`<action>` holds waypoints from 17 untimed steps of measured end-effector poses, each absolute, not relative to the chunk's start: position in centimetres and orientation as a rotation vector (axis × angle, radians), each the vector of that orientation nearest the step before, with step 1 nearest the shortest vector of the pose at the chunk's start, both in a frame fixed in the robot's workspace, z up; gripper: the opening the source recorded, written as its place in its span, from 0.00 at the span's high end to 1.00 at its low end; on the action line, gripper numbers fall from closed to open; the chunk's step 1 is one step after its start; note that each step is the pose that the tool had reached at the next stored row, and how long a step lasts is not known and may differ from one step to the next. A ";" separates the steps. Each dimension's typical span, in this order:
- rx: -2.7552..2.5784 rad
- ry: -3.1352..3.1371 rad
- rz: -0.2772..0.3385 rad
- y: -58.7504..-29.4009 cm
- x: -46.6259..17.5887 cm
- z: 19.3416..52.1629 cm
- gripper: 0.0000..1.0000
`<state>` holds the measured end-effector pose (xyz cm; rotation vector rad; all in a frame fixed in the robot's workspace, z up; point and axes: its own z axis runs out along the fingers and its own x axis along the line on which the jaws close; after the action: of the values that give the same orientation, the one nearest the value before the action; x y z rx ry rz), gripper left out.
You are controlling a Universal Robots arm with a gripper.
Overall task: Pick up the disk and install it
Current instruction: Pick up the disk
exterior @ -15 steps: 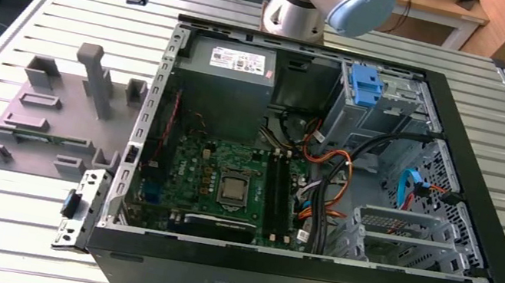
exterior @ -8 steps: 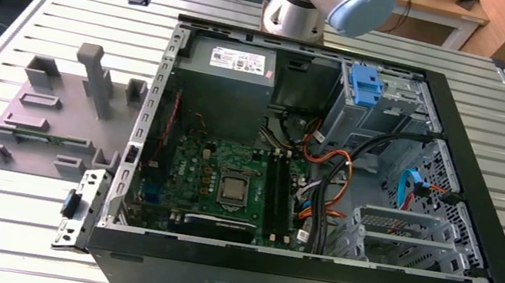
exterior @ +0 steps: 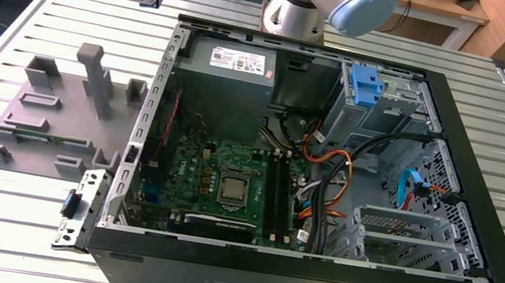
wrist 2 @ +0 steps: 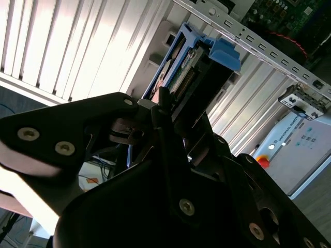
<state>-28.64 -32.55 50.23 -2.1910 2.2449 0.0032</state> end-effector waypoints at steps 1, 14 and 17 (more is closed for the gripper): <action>-2.191 2.245 0.003 -32.6 -28.5 50.2 0.65; -2.191 2.245 0.003 -32.6 -25.8 50.2 0.65; -2.191 2.245 0.003 -32.6 -25.2 50.2 0.65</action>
<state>-25.16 -32.55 50.22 -2.1911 2.2449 0.0032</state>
